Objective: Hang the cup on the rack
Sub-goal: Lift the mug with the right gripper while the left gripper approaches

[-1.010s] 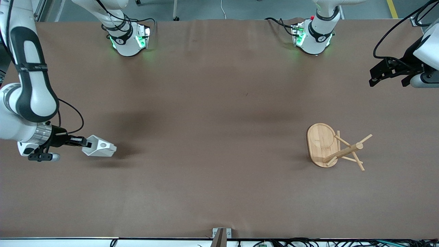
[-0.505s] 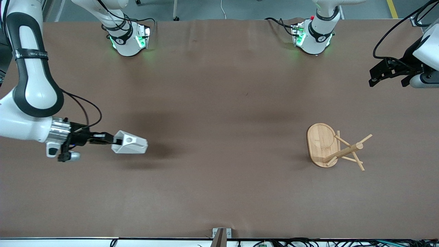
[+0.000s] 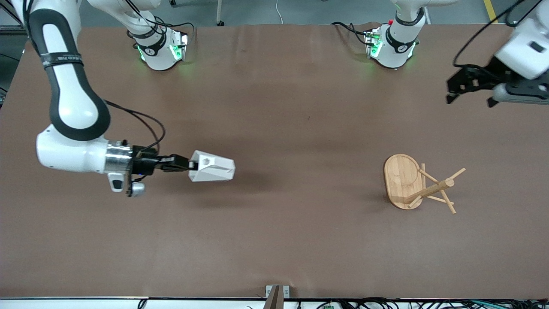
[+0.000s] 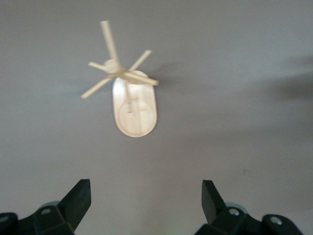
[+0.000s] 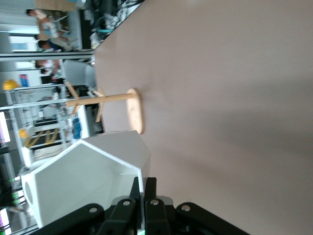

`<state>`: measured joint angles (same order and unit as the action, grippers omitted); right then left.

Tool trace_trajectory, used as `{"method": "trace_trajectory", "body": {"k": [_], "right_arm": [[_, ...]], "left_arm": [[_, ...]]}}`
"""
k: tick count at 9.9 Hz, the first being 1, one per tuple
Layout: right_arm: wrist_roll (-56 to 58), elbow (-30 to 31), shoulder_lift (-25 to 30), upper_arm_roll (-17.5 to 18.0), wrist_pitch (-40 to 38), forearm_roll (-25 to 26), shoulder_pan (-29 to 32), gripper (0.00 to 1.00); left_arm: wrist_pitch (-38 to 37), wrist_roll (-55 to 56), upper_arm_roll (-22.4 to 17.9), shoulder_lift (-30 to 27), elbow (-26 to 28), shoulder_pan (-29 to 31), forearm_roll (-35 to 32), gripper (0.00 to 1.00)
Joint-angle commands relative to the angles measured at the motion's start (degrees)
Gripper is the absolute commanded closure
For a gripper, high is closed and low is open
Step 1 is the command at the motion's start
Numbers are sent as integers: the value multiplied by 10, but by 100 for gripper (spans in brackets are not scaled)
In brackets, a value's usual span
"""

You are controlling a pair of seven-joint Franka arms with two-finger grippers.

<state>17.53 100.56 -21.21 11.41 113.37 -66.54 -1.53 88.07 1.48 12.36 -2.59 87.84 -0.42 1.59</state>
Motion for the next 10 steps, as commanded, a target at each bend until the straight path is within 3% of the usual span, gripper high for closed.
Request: {"method": "trace_trajectory", "body": {"k": [1, 5, 8, 10], "right_arm": [[3, 5, 6, -1, 0, -81, -27, 100], [-23, 1, 5, -1, 0, -156, -73, 100], [-78, -20, 4, -1, 0, -161, -101, 99], [-79, -20, 3, -1, -2, -160, -114, 99]], "left_arm": [[-12, -88, 62, 9, 6, -2, 3, 0], [-4, -157, 164, 14, 4, -6, 18, 0], [39, -176, 234, 47, -16, -6, 18, 0], [42, -226, 253, 92, -55, -6, 18, 0]]}}
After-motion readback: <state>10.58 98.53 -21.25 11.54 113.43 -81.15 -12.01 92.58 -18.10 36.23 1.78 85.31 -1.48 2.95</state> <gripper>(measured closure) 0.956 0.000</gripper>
